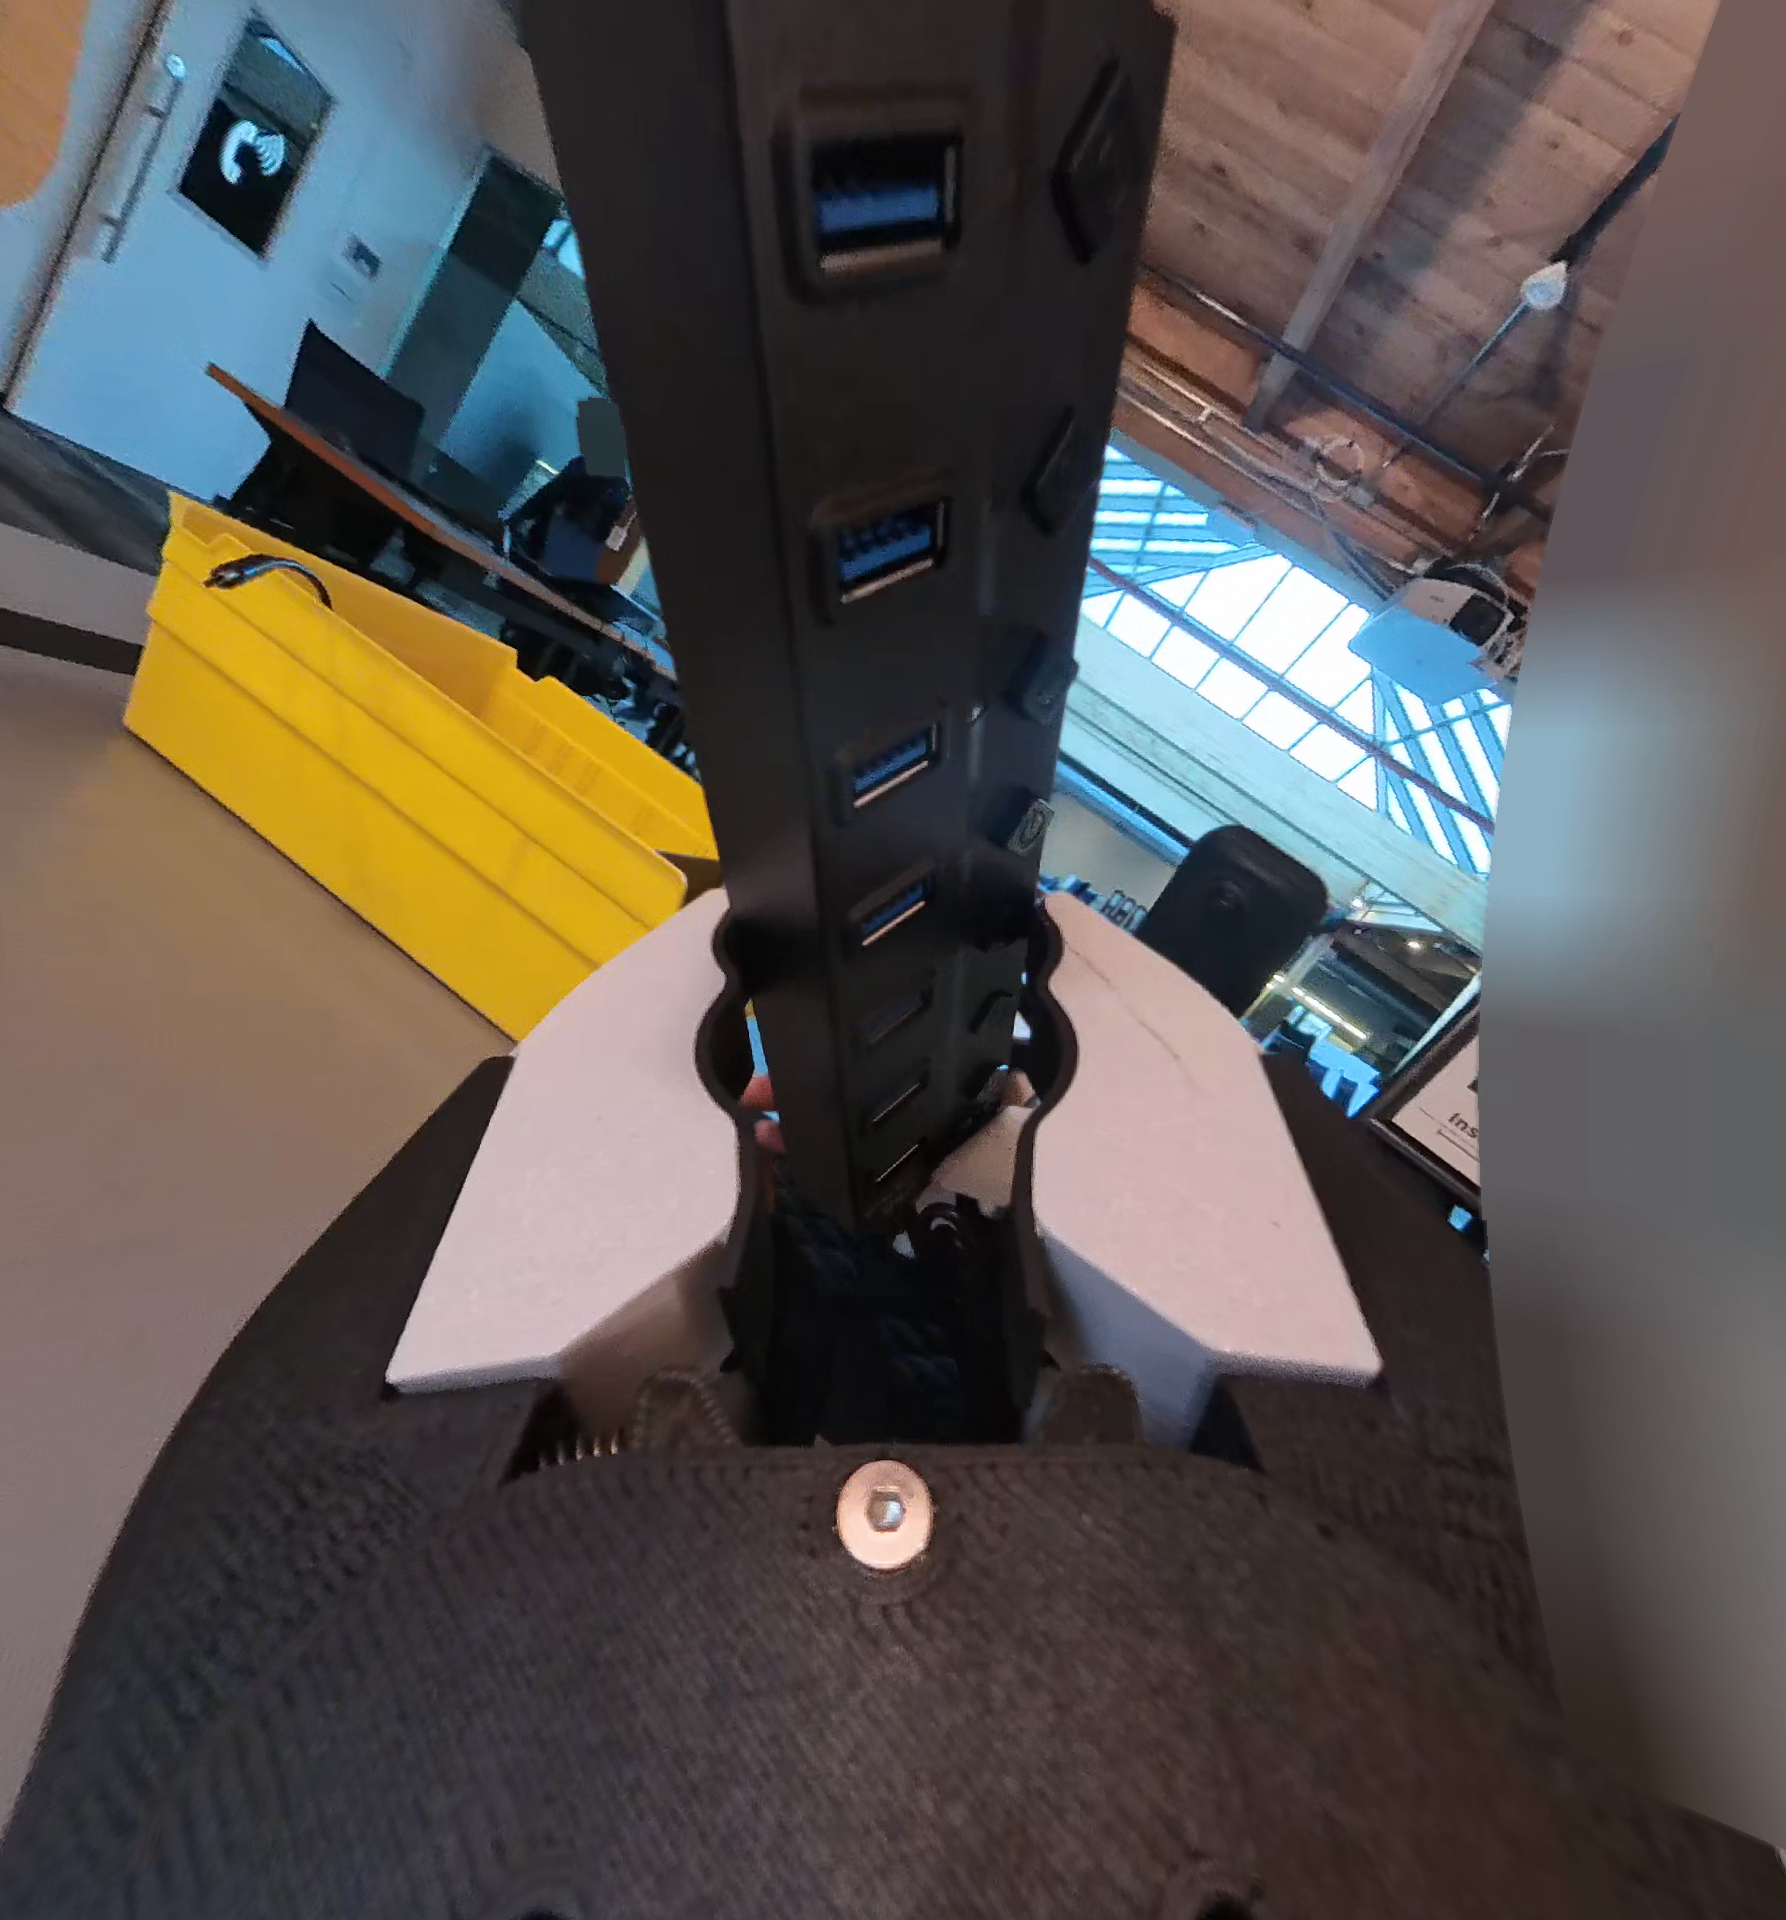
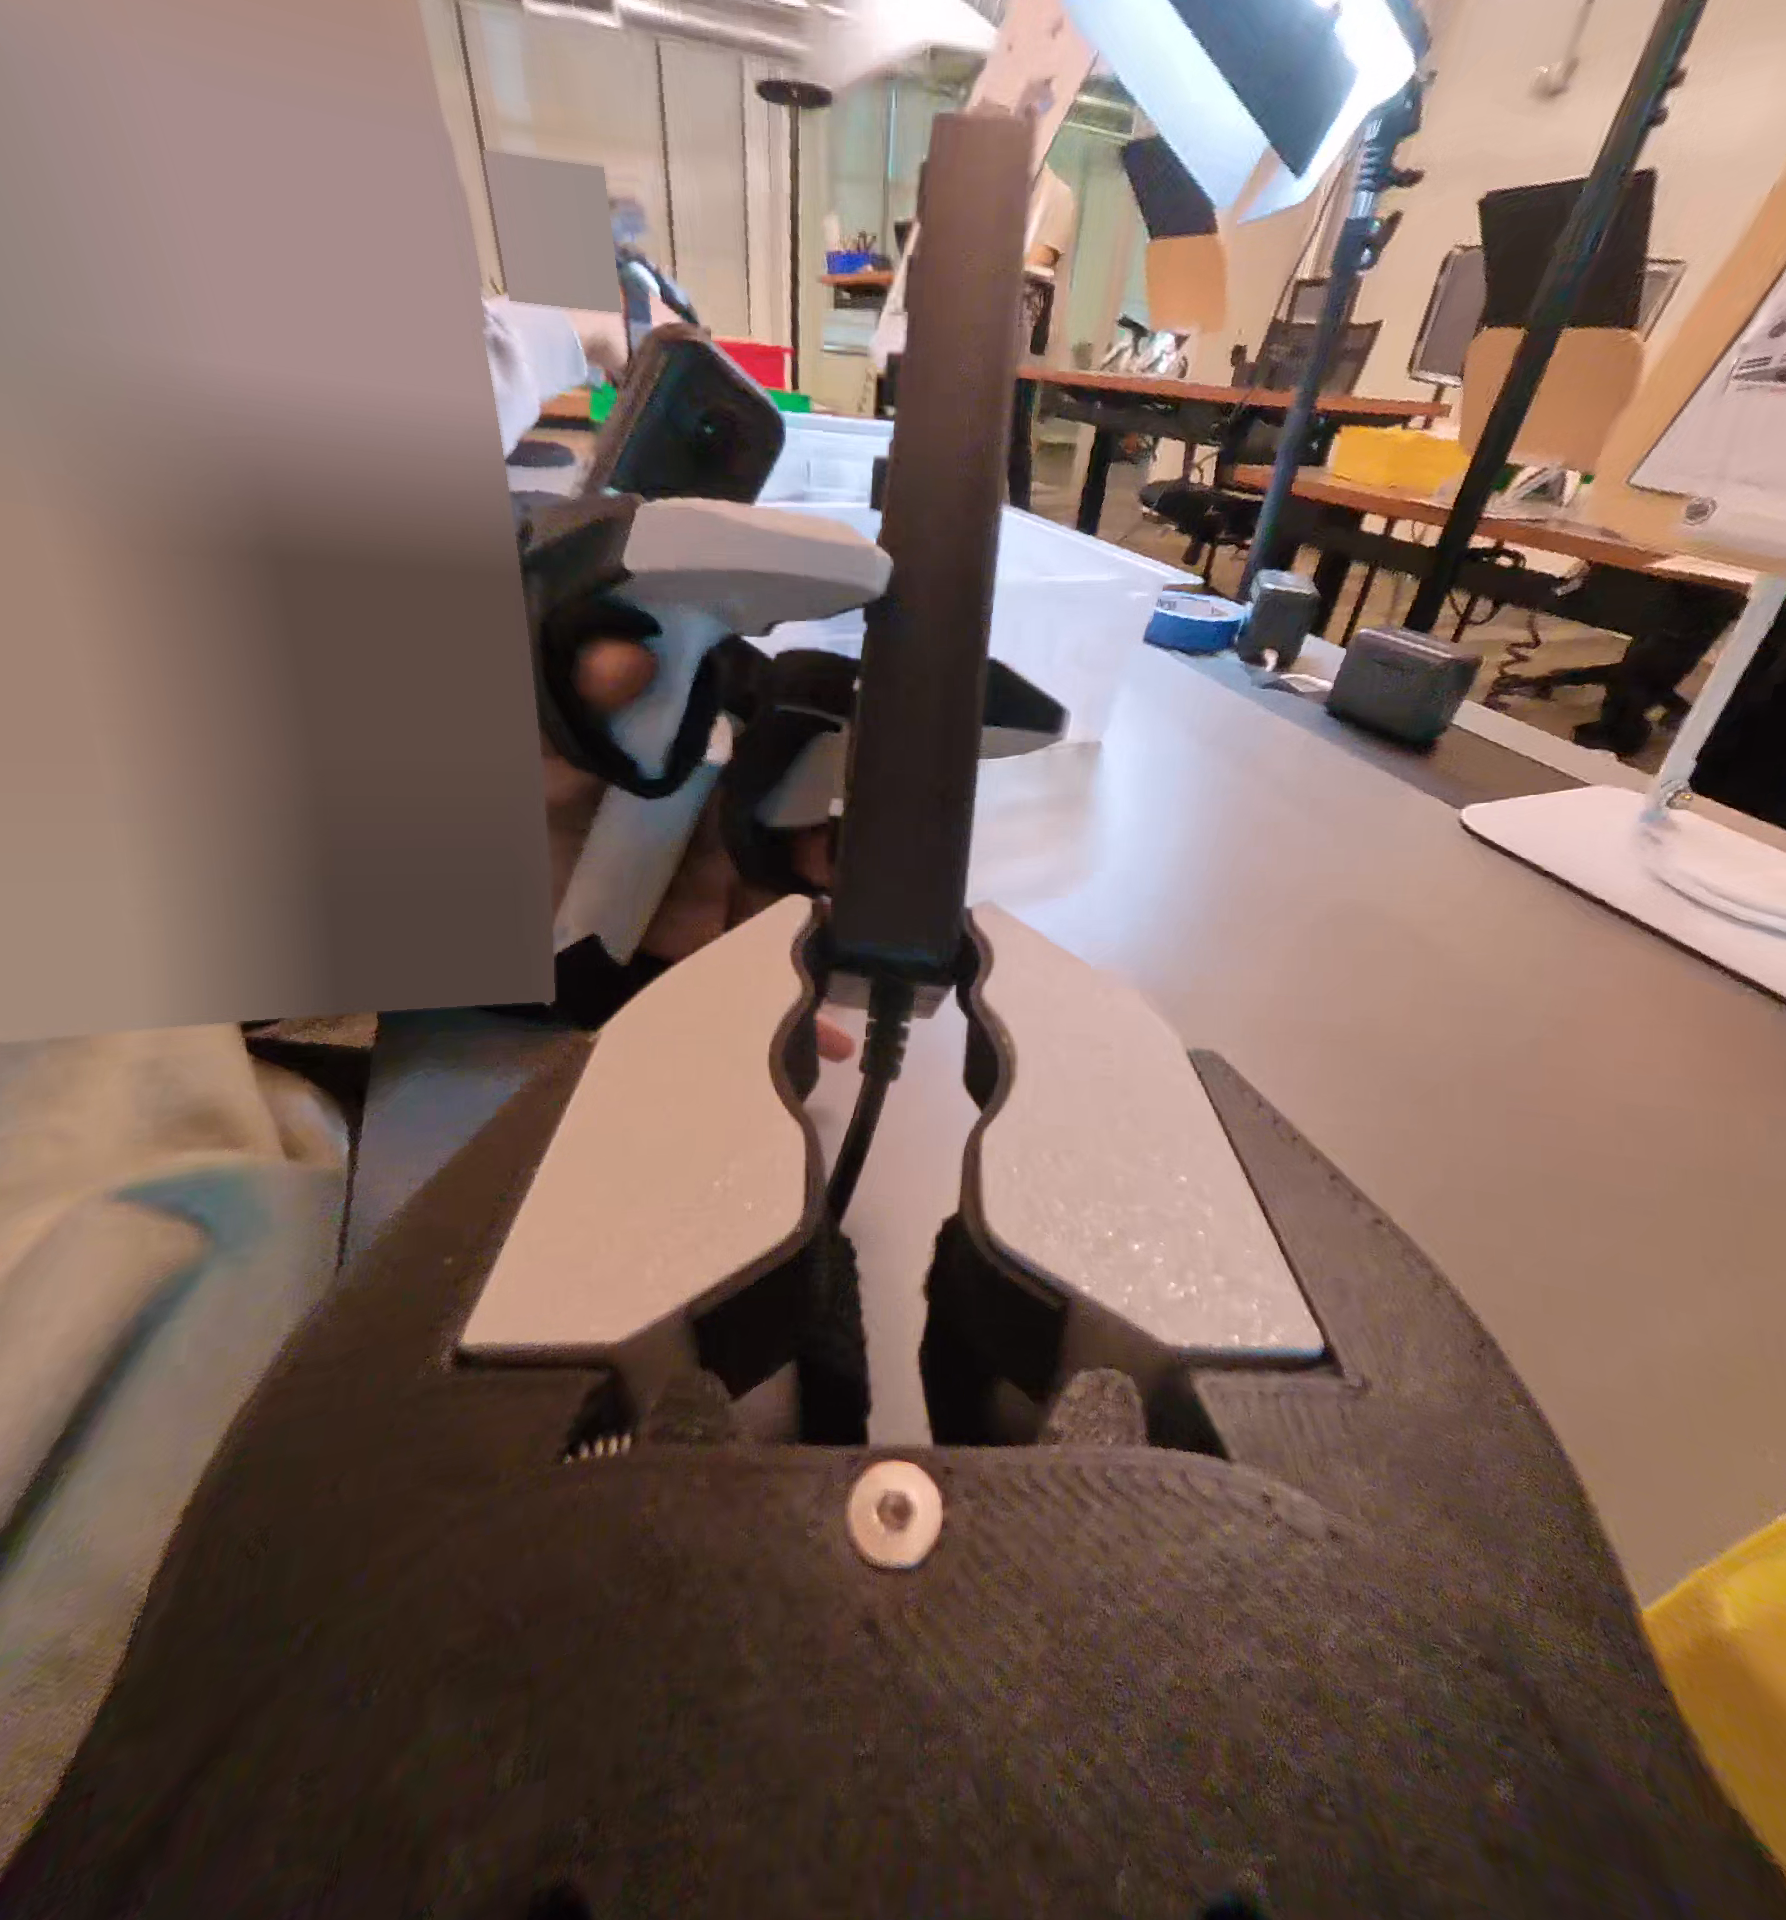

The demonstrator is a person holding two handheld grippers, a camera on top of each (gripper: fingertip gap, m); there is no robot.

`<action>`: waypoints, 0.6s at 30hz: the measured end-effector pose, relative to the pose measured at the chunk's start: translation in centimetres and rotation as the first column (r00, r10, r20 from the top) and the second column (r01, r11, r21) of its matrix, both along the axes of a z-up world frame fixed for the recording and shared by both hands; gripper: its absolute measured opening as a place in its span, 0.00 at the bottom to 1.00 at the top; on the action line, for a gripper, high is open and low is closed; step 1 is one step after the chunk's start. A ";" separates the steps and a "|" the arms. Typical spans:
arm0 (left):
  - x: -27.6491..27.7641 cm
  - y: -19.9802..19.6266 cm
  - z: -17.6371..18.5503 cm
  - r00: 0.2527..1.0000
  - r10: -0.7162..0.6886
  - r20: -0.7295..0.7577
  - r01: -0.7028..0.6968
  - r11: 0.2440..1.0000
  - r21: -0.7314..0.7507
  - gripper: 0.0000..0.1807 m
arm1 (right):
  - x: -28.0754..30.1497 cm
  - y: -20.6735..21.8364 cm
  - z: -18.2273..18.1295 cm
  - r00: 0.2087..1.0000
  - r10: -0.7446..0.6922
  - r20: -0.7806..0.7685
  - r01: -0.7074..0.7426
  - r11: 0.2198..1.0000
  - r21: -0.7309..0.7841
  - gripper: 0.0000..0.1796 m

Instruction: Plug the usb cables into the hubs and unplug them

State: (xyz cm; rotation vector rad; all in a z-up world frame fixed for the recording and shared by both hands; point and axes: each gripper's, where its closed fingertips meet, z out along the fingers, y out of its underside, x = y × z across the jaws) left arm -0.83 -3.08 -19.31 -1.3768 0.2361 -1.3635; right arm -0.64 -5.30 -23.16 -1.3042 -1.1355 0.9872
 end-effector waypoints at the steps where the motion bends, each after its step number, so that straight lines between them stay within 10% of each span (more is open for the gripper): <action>1: 0.0 -0.1 0.1 1.000 -0.013 -0.003 0.013 1.000 0.006 0.28 | 0.1 -0.1 0.1 1.000 0.008 -0.015 -0.009 1.000 -0.014 0.13; 6: -2.4 -0.4 1.6 0.957 0.170 -0.233 -0.092 0.945 0.313 0.52 | 1.7 -0.3 -0.3 0.994 0.106 -0.021 -0.108 0.970 -0.218 0.13; 9: -5.8 -0.4 2.2 0.668 0.609 -0.428 -0.154 0.676 0.721 0.61 | 3.1 -0.3 -0.9 0.989 0.149 -0.022 -0.147 0.920 -0.362 0.13; 12: -6.0 -1.7 1.9 0.323 0.855 -0.406 0.146 0.379 0.914 0.59 | 3.9 -0.3 -2.1 0.984 0.174 0.042 -0.138 0.885 -0.446 0.13; 18: -2.7 -0.7 -4.1 -0.056 0.902 -0.428 0.704 0.340 0.624 0.59 | 3.6 -1.3 -3.3 0.940 0.284 0.188 -0.155 0.849 -0.506 0.13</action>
